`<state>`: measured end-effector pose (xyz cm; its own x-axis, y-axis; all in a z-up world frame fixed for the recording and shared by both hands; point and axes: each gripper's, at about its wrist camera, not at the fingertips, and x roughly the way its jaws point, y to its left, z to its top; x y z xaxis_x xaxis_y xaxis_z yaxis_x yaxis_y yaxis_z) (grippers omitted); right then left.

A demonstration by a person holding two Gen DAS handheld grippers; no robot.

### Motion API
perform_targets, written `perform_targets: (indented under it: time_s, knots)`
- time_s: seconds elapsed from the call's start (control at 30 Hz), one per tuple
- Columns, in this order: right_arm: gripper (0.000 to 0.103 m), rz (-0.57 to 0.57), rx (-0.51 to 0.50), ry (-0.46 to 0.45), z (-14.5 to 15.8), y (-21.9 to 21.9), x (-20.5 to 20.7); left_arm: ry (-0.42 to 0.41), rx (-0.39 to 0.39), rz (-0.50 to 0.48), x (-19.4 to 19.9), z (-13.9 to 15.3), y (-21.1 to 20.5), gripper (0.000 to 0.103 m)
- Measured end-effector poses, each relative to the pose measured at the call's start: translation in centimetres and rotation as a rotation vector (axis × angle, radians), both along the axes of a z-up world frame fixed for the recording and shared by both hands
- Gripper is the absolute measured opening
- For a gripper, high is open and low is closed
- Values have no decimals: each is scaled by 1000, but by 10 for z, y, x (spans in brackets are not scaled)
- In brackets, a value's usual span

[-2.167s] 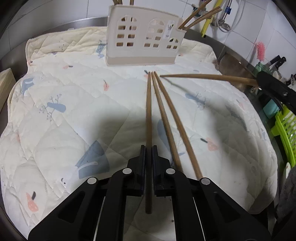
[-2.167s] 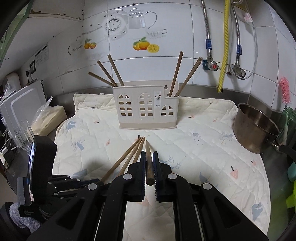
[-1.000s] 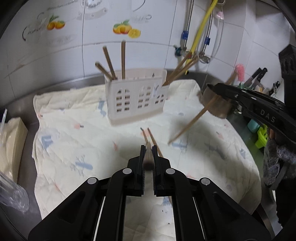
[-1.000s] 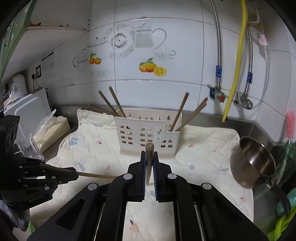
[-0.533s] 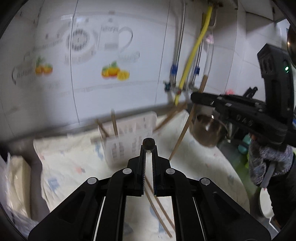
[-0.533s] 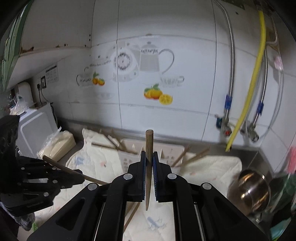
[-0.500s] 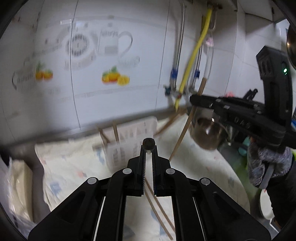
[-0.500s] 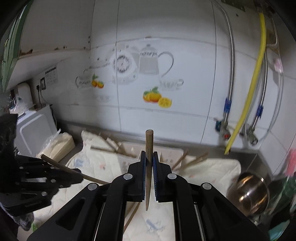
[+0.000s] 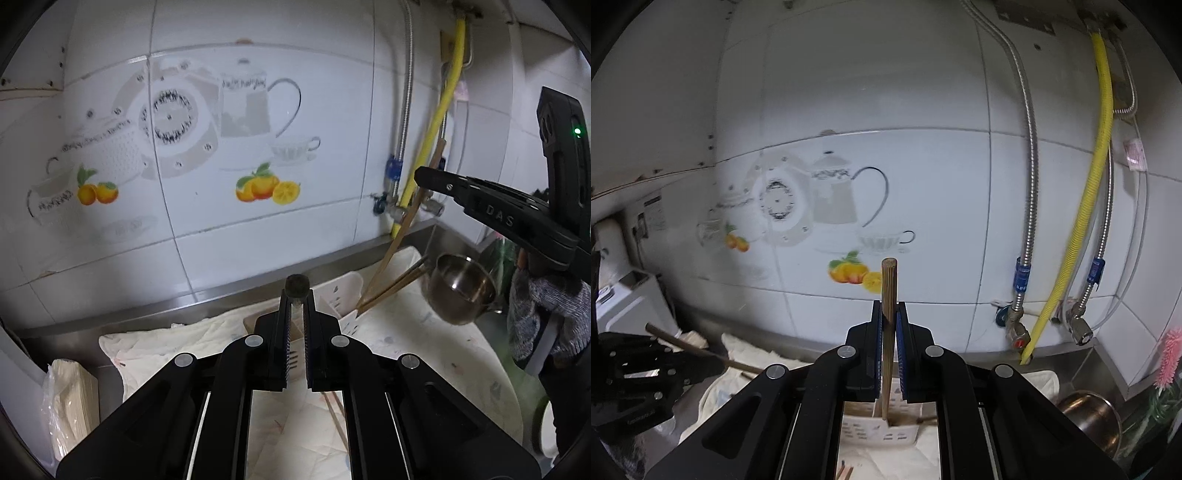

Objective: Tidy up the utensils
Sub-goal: 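Raise the left tool's chopstick upright over the holder while the right tool raises its own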

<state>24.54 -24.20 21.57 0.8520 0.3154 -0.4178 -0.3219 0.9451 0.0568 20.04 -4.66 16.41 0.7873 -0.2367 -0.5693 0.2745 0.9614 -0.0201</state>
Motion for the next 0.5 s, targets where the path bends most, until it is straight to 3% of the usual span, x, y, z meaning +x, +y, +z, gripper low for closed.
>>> perform_targets:
  time_s: [0.17,0.5]
  knots:
    - [7,-25,-4,26,-22,-1,22,32,51,26,12,-9,-2,5]
    - [7,-32,-7,109,-62,0,43,105,44,34,38,-31,-2,5]
